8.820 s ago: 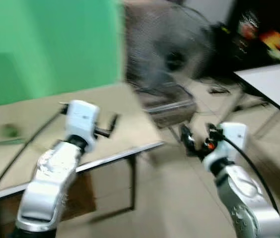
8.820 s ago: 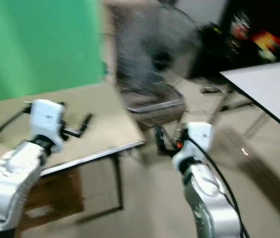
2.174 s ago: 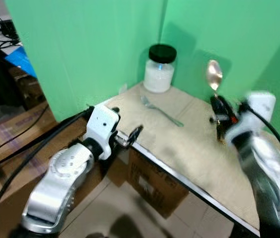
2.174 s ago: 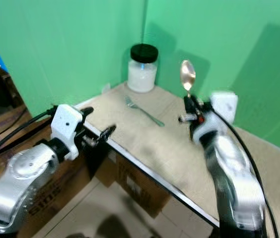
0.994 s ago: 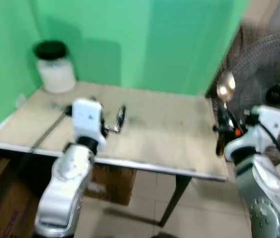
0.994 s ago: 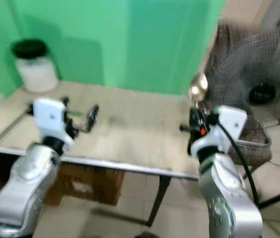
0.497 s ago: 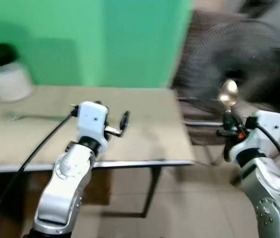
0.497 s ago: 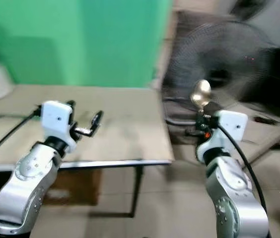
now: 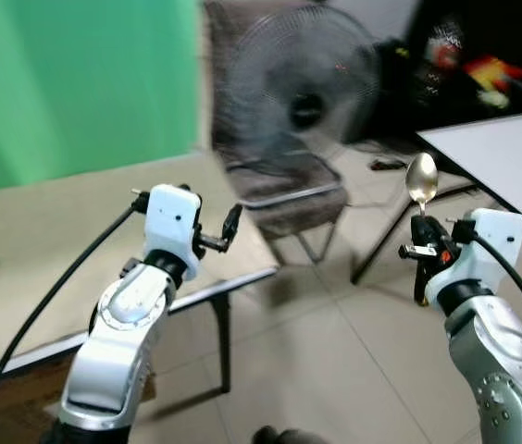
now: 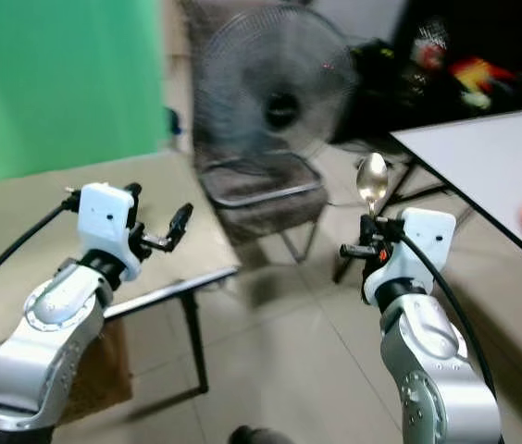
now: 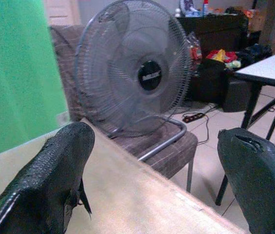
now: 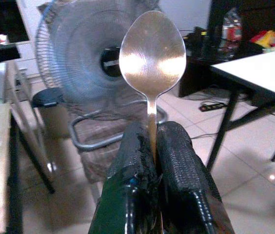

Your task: Setting the table

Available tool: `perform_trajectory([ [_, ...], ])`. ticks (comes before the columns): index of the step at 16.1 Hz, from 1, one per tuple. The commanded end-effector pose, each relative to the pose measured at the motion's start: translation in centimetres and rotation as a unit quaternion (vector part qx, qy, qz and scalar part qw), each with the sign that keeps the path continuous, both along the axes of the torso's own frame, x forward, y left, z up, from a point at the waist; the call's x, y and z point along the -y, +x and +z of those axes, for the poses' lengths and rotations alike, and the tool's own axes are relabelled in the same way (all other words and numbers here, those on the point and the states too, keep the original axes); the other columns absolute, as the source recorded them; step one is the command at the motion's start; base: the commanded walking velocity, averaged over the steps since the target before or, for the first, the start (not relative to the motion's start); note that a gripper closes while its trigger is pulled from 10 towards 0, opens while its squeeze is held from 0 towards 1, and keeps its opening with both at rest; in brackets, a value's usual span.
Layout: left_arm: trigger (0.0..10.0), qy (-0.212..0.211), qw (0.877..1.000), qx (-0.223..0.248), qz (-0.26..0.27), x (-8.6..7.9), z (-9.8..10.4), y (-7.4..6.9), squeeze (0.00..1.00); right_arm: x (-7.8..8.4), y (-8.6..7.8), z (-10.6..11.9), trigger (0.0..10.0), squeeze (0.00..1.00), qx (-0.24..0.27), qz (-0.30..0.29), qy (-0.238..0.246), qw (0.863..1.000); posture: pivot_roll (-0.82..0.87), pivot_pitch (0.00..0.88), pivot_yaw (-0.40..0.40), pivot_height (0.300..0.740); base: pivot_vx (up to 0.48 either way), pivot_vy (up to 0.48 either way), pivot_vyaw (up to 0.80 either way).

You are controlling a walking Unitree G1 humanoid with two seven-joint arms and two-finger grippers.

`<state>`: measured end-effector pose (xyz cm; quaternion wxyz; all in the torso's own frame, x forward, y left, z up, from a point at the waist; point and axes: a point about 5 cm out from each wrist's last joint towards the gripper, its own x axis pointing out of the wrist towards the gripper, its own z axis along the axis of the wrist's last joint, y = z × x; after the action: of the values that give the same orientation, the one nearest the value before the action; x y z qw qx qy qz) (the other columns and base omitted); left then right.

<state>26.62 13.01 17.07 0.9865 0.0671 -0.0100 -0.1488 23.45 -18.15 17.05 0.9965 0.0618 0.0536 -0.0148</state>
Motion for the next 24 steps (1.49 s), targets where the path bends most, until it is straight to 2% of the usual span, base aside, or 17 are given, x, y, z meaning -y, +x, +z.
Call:
perform_trajectory([
  [1, 10.0, -0.005, 1.000, 0.001, -0.006, 0.4, 0.2, 0.1, 0.00, 0.4, 0.0, 0.8, 10.0, 0.00, 0.008, -0.003, -0.015, 1.000, -0.01, 0.000, -0.069, 0.740, 0.000, 0.000, -0.80],
  [7, 10.0, -0.016, 1.000, 0.017, 0.009, -0.2, 0.9, 0.0, 0.00, 0.0, 0.0, 1.8, 10.0, 0.00, 0.017, 0.011, -0.018, 1.000, -0.01, 0.000, -0.070, 0.740, 0.000, 0.000, -0.80],
  [19, 10.0, -0.022, 0.999, 0.024, -0.023, 0.5, 1.2, -0.5, 0.00, -0.1, -0.6, 2.3, 10.0, 0.00, 0.019, 0.010, -0.048, 0.999, -0.01, 0.000, -0.068, 0.740, 0.000, 0.000, -0.80],
  [24, 10.0, -0.021, 1.000, 0.013, -0.013, 0.0, 0.6, -0.6, 0.00, 0.0, -0.6, 2.2, 10.0, 0.00, 0.020, 0.005, -0.045, 0.999, -0.02, 0.000, -0.070, 0.740, 0.289, 0.000, -0.75],
])
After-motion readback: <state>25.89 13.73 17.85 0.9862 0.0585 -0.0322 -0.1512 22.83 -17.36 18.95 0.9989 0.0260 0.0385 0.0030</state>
